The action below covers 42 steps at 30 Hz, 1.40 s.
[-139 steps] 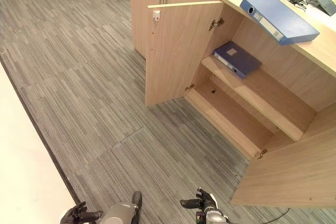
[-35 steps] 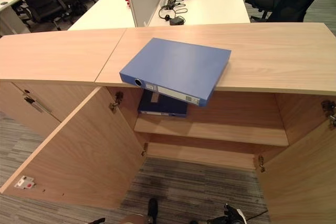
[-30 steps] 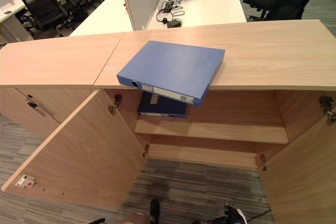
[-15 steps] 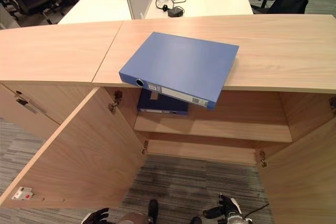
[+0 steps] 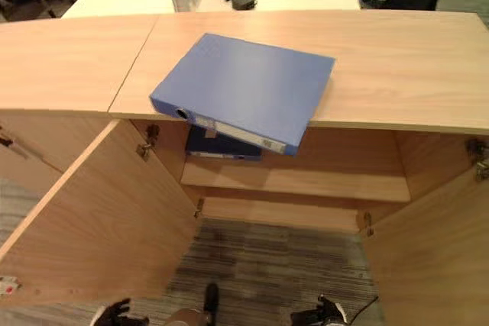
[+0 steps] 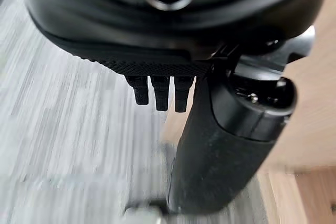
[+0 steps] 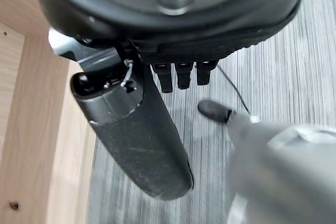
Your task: Put the empty folder in the office cabinet
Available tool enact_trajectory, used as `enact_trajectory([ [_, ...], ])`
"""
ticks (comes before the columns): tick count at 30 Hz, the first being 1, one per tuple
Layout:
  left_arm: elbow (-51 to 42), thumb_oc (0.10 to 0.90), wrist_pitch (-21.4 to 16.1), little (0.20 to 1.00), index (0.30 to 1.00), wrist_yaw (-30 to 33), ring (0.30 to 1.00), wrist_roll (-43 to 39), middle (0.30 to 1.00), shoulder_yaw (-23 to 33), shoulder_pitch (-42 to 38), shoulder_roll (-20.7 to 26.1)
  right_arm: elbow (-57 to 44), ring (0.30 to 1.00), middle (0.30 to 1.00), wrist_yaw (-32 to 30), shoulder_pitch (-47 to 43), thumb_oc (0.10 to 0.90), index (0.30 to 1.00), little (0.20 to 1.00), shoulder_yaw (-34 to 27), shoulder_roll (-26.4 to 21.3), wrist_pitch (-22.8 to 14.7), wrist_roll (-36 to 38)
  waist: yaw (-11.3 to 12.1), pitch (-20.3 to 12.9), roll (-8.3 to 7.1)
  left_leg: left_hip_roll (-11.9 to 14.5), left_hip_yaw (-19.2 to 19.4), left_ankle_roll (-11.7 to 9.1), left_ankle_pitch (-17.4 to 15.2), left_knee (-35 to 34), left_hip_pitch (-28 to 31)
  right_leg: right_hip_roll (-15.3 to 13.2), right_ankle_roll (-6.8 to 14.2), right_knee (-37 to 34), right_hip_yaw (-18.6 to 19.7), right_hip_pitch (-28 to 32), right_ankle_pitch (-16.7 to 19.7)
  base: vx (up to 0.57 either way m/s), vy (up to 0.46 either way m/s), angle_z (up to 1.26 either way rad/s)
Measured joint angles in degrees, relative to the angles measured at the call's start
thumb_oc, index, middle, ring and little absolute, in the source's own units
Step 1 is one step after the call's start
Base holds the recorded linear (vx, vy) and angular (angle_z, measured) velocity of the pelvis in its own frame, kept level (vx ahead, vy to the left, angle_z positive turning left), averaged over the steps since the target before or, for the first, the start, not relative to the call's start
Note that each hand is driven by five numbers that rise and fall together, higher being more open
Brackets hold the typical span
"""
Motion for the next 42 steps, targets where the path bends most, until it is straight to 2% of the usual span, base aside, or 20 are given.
enact_trajectory([
  [4,2.2,0.800,0.0,0.900,0.900,-2.6,0.900,-0.3,0.900,1.2,-0.1,-0.8,0.0,0.900,0.900,0.1,-0.5,0.800,0.900,0.900,2.0,-3.9,-0.2,-0.1,-0.3,-0.5,0.66,4.2,-0.8,-2.2,0.6,0.0,-0.4,4.3,-1.9,-0.5,-1.1,0.2,-1.6,0.10,-0.192,0.08],
  [8,1.9,0.800,-0.1,0.900,0.900,-2.7,0.900,-1.4,0.900,1.4,-0.1,0.8,0.1,0.900,0.900,0.5,-0.7,0.800,0.900,0.900,2.2,-5.2,-0.3,-0.5,-1.2,-1.5,1.63,6.0,-1.7,-3.5,0.7,0.0,-1.2,6.1,-2.4,-0.5,-2.2,-0.1,-1.9,0.10,-0.229,0.08],
  [15,2.2,0.800,-0.2,0.900,0.900,-2.9,0.900,-1.4,0.900,1.6,0.3,1.1,0.1,0.900,0.900,1.5,1.1,0.800,0.900,0.900,4.0,-5.3,-0.6,-0.6,-1.3,-4.5,6.25,8.2,-2.7,-4.7,2.0,0.2,-1.3,8.5,-3.6,-0.5,-2.8,0.1,-2.4,0.05,-0.131,0.03],
  [16,2.2,0.800,-0.2,0.900,0.900,-2.9,0.900,-1.4,0.900,1.6,0.3,1.0,0.1,0.900,0.900,1.5,1.1,0.800,0.900,0.900,4.0,-5.3,-0.6,-0.6,-1.3,-4.5,6.35,8.3,-2.7,-4.8,2.1,0.3,-1.5,8.6,-3.6,-0.5,-2.8,0.2,-2.4,-0.01,-0.045,0.06],
  [18,2.8,0.800,-0.2,0.900,0.900,-3.2,0.900,-1.4,0.900,1.6,-0.4,1.1,0.1,0.900,0.900,1.5,1.0,0.800,0.900,0.900,4.0,-5.3,-0.6,-0.6,-1.9,-4.2,6.47,7.9,-1.9,-5.2,4.3,2.5,-3.5,8.2,-3.7,-0.5,-3.9,-0.1,-2.4,0.06,-0.088,0.16],
  [19,3.6,0.800,-0.2,0.900,0.900,-3.6,0.900,-1.4,0.900,1.6,-0.5,0.9,0.0,0.900,0.900,1.5,1.0,0.800,0.900,0.900,4.1,-5.7,-0.6,-0.6,-2.0,-3.8,6.29,8.0,0.9,-5.4,7.0,1.6,-3.5,8.0,-4.6,-0.5,-4.3,-0.1,-2.7,0.07,-0.139,0.20],
  [20,4.0,0.800,-0.1,0.900,0.900,-3.7,0.900,-1.4,0.900,1.4,-0.6,0.9,0.1,0.900,0.900,1.5,1.1,0.800,0.900,0.900,4.1,-5.8,-0.6,-0.9,-2.3,-3.7,6.55,8.3,2.8,-5.8,7.7,1.9,-3.9,8.4,-4.8,-0.5,-5.0,0.2,-2.7,0.03,-0.129,0.21],
  [22,4.3,0.800,0.3,0.900,0.900,-3.6,0.900,-1.3,0.900,0.3,-1.3,0.1,0.0,0.900,0.900,1.4,0.9,0.800,0.900,0.900,4.7,-6.0,-0.6,-1.9,-3.0,-3.3,5.76,8.2,7.4,-6.8,10.8,2.5,-4.7,7.7,-5.5,-0.5,-5.5,0.0,-3.0,0.02,-0.091,0.11],
  [23,4.5,0.800,1.4,0.900,0.900,-2.5,0.900,-1.2,0.900,-0.5,-1.7,0.2,0.1,0.900,0.900,1.3,1.3,0.800,0.900,0.900,5.5,-6.1,-0.6,-2.2,-3.1,-3.1,5.27,7.6,7.2,-7.2,9.9,4.3,-5.4,6.9,-5.9,-0.5,-5.7,-0.1,-2.7,-0.01,-0.040,-0.05],
  [25,4.5,0.800,1.6,0.900,0.900,-2.4,0.900,-1.2,0.900,-1.8,-2.0,-2.6,0.0,0.900,0.900,1.3,1.4,0.800,0.900,0.900,6.3,-6.5,-0.5,-2.3,-3.0,-2.9,2.34,0.4,4.2,-6.1,1.5,8.3,-5.2,3.1,-6.2,-0.5,-5.6,-0.8,-2.4,-0.01,-0.032,-0.11],
  [26,4.4,0.800,1.2,0.900,0.900,-2.4,0.900,-1.2,0.900,-1.6,-1.8,-3.5,0.0,0.900,0.900,1.3,1.5,0.800,0.900,0.900,6.2,-6.6,-0.3,-2.3,-3.0,-2.9,2.00,-1.6,4.3,-5.5,0.4,8.1,-4.3,2.9,-6.0,-0.4,-6.0,-0.9,-2.2,0.04,-0.031,-0.07],
  [28,4.3,0.800,1.2,0.900,0.900,-2.2,0.900,-1.2,0.900,-1.4,-3.4,-3.5,0.4,0.900,0.900,1.3,2.1,0.800,0.900,0.900,6.0,-5.3,0.9,-3.2,-2.8,-2.7,2.29,-0.9,2.1,-2.1,-1.3,5.6,-2.7,4.9,-5.7,-0.5,-6.4,-1.1,-1.3,0.06,0.007,0.12],
  [30,3.6,0.800,1.1,0.900,0.900,-2.2,0.900,-1.2,0.900,-0.9,-3.8,-2.8,0.4,0.900,0.900,1.4,1.7,0.800,0.900,0.900,6.0,-4.0,1.0,-4.3,-2.0,-1.4,0.14,-0.9,2.8,-1.1,-1.5,4.2,-1.1,5.1,-5.3,-0.5,-5.9,-0.4,-1.1,0.08,0.020,-0.04],
  [32,3.5,0.800,1.4,0.900,0.900,-2.2,0.900,-1.3,0.900,-0.9,-3.7,-2.2,0.4,0.900,0.900,1.2,1.5,0.800,0.900,0.900,5.6,-3.6,0.9,-4.3,-1.4,-1.4,-0.55,-1.2,3.3,1.3,-2.2,3.1,0.9,4.8,-5.1,-0.5,-6.1,1.3,-1.1,0.09,0.052,-0.03],
  [33,3.0,0.800,1.4,0.900,0.900,-2.2,0.900,-1.3,0.900,-0.9,-3.7,-2.1,0.2,0.900,0.900,1.2,1.4,0.800,0.900,0.900,5.6,-3.6,0.8,-4.3,-1.5,-1.3,-0.26,-1.3,3.3,1.2,-2.4,2.7,1.4,4.7,-5.0,-0.5,-5.9,1.6,-1.1,0.08,0.050,-0.01],
  [35,-8.3,0.800,3.3,0.900,0.900,-0.6,0.900,-1.1,0.900,-3.5,-3.4,1.1,-1.3,0.900,0.900,1.3,1.3,0.800,0.900,0.900,7.2,-2.2,0.9,-4.5,-1.3,-1.5,0.17,-1.5,3.0,1.6,-1.6,0.7,3.6,5.1,-4.8,-0.5,-6.1,3.2,-1.3,-0.01,0.027,0.10],
  [37,-22.9,0.800,0.9,0.900,0.900,1.1,0.900,2.2,0.900,-6.4,-3.5,7.8,-2.4,0.900,0.900,1.9,0.8,0.800,0.900,0.900,7.4,-2.1,0.4,-4.6,0.3,-1.4,-0.16,-1.7,1.8,2.1,-0.1,0.0,2.7,5.5,-4.5,-0.2,-6.6,2.9,-1.1,-0.07,-0.034,0.18],
  [39,-36.6,0.800,0.2,0.900,0.900,6.4,0.900,5.2,0.900,-2.0,-0.9,9.0,-3.5,0.900,0.900,0.6,1.6,0.800,0.900,0.900,6.4,-1.9,-0.2,-4.6,0.9,-1.5,-0.82,-1.6,0.8,1.9,0.1,0.2,2.6,5.6,-4.3,-0.5,-7.8,3.1,-1.3,-0.02,-0.084,0.30],
  [40,-50.2,0.800,-0.6,0.900,0.900,11.3,0.900,12.1,0.900,-0.7,3.4,10.3,-4.0,0.900,0.900,-0.2,3.6,0.800,0.900,0.900,4.6,-1.2,-2.1,-5.3,2.0,-1.2,-1.68,-1.6,-0.1,1.8,0.2,0.1,2.5,5.7,-4.3,-0.5,-8.5,3.3,-1.7,0.01,-0.047,0.26],
  [42,-52.2,0.800,-5.0,0.900,0.900,15.9,0.900,18.1,0.900,-0.3,4.2,10.3,-3.8,0.900,0.900,-1.6,4.3,0.800,0.900,0.900,3.9,-1.1,-2.7,-5.8,3.2,-1.5,-1.61,-1.6,-0.1,1.8,0.2,0.1,2.7,5.7,-4.1,-0.5,-9.0,3.7,-2.0,0.01,-0.029,0.16],
])
